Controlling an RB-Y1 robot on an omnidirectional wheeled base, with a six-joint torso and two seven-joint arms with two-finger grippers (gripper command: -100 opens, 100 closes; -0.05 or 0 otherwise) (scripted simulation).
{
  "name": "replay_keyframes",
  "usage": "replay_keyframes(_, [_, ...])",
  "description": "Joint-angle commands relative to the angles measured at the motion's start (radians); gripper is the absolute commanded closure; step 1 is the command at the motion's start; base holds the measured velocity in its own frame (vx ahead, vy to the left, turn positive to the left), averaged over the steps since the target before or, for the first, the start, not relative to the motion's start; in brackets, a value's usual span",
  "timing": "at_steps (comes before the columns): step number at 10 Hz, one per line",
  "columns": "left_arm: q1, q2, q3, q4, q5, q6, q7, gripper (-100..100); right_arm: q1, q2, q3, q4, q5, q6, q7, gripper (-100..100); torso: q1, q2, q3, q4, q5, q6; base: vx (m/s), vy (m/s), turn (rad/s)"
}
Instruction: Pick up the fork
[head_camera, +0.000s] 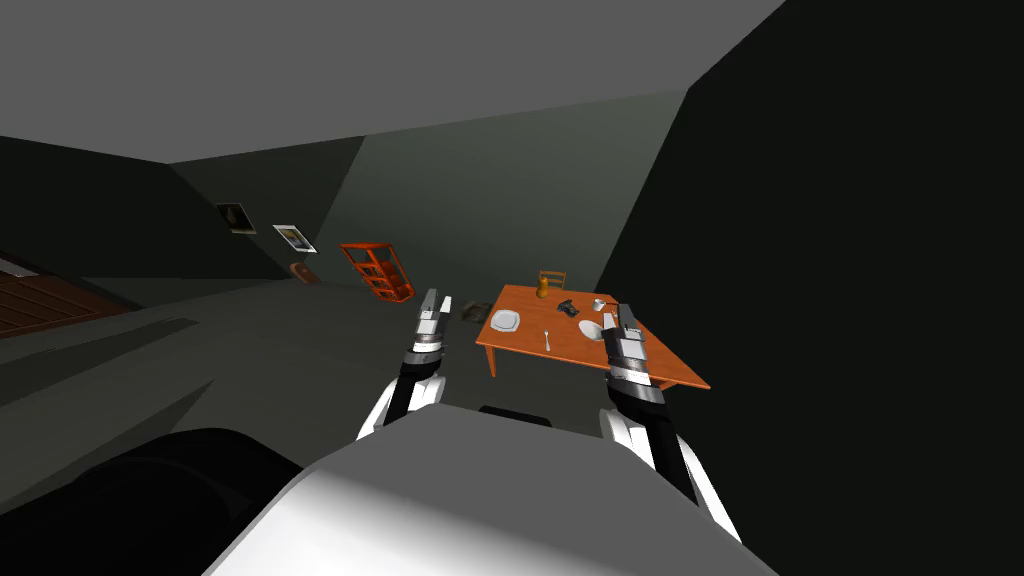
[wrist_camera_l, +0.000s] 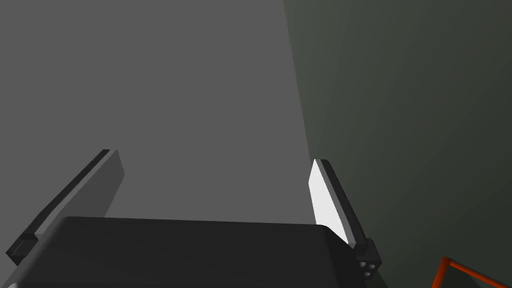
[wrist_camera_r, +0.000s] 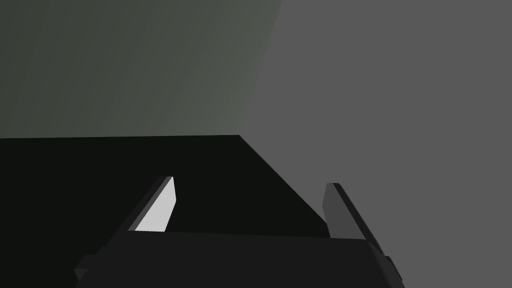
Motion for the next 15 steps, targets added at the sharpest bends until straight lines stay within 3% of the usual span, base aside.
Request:
replay_keyframes(1, [0.000,0.000,0.000,0.000,0.000,0.000,0.000,0,-0.010,-0.032,0.001,0.028,-0.001,0.015,0.006,-100,0.000,0.000,0.000,0.000,0.000,0.000,0.004,0.011,0.079])
replay_keyframes(8, [0.000,0.000,0.000,0.000,0.000,0.000,0.000,0,-0.083,-0.153,0.003,0.207,-0.025,0.120,0.048,-100,0.002,-0.001,-0.001,0.000,0.000,0.000,0.009,0.032,0.094])
replay_keyframes(9, [0.000,0.000,0.000,0.000,0.000,0.000,0.000,0,-0.083,-0.153,0.003,0.209,-0.025,0.120,0.048,-100,0.002,-0.001,-0.001,0.000,0.000,0.000,0.008,0.022,0.057])
replay_keyframes(15, [0.000,0.000,0.000,0.000,0.000,0.000,0.000,0,-0.175,-0.269,0.003,0.415,-0.059,0.251,0.103,-100,0.002,-0.002,-0.001,0.000,0.001,0.000,0.012,0.035,0.139])
